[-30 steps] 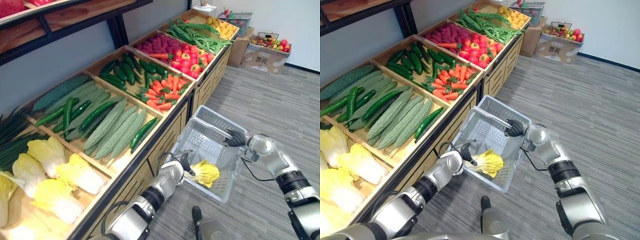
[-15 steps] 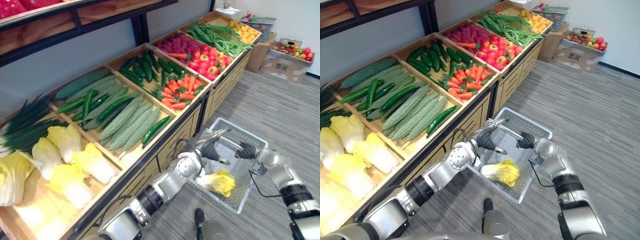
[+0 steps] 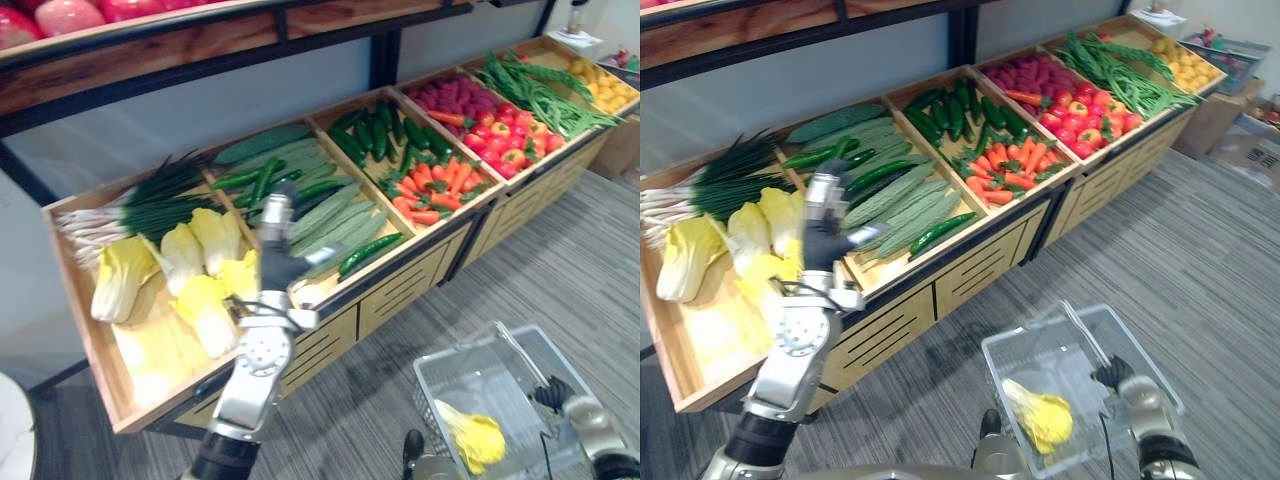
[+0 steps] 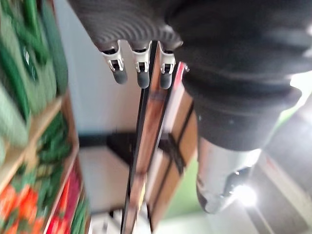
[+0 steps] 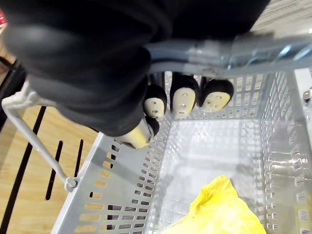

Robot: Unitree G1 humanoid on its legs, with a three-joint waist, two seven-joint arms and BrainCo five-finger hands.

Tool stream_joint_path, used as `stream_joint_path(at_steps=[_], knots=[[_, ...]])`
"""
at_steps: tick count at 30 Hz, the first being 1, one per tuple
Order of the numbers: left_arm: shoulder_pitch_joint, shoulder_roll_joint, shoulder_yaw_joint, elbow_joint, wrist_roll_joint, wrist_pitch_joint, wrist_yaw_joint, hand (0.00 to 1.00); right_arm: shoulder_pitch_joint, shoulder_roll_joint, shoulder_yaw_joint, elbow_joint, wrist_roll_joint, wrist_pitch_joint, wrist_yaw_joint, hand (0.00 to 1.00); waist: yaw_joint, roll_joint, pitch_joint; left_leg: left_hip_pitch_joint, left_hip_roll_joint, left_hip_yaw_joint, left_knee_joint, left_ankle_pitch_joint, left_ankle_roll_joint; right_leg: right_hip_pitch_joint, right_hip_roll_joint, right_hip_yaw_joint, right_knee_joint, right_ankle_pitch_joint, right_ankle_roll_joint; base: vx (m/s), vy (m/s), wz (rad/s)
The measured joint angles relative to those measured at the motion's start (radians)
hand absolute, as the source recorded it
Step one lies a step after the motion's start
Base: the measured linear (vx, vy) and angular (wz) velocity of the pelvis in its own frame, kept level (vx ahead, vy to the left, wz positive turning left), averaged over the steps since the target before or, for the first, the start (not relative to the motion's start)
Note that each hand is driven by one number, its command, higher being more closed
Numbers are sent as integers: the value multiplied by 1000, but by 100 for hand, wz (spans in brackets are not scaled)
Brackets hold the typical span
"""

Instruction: Pick vegetable in the basket

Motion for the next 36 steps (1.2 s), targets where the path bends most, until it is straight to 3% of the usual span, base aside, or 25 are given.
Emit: stream_joint_path(at_steps=[7,11,14,18,23,28,31,34,36], knots=[[112,-2,312,12,-13,-6,261,0,61,30,-177,106,59,-10,-62,100,26,-3,-31,-22,-2,-90,-25,28,4,45,-3,-59,-44,1,3,-6,-16,39],[163,2,535,287,-17,-4,389,0,92,34,-213,115,54,-18,-66,100,46,9,-47,-20,-7,-130,-33,43,4,71,-3,-101,-55,-1,1,6,-17,28],[225,2,605,536,-23,2,415,0,102,39,-213,115,54,-21,-67,100,56,4,-61,-25,-8,-143,-35,42,-1,74,-5,-113,-56,-6,2,-24,-10,15],[281,-4,614,838,-27,-20,395,0,114,75,-237,116,55,-24,-81,100,64,-12,-86,-31,-10,-161,-50,44,0,74,-5,-123,-61,-22,1,-16,-14,10],[319,-34,699,1112,-142,-27,282,0,123,86,-288,164,54,-45,-96,100,66,-16,-110,-9,-17,-171,-65,48,-5,103,-5,-131,-82,-21,3,13,-1,3],[332,-45,717,1212,-180,-22,139,0,121,85,-299,193,54,-45,-101,100,67,-15,-110,-3,-20,-172,-65,46,-5,112,-7,-132,-90,-19,5,0,0,0],[336,-46,716,1213,-179,10,49,0,119,85,-300,193,54,-45,-102,100,66,-12,-110,-3,-20,-173,-65,46,-5,112,-7,-133,-90,-19,5,0,0,0],[336,-49,672,1242,-161,24,-61,0,119,85,-299,193,54,-46,-103,100,59,-9,-111,-3,-21,-175,-65,46,-5,112,-8,-134,-91,-19,5,0,0,0],[338,-54,647,1246,-142,25,-90,0,119,85,-299,193,54,-46,-103,100,57,-8,-111,-3,-22,-175,-65,46,-5,112,-8,-135,-91,-19,5,0,0,0]])
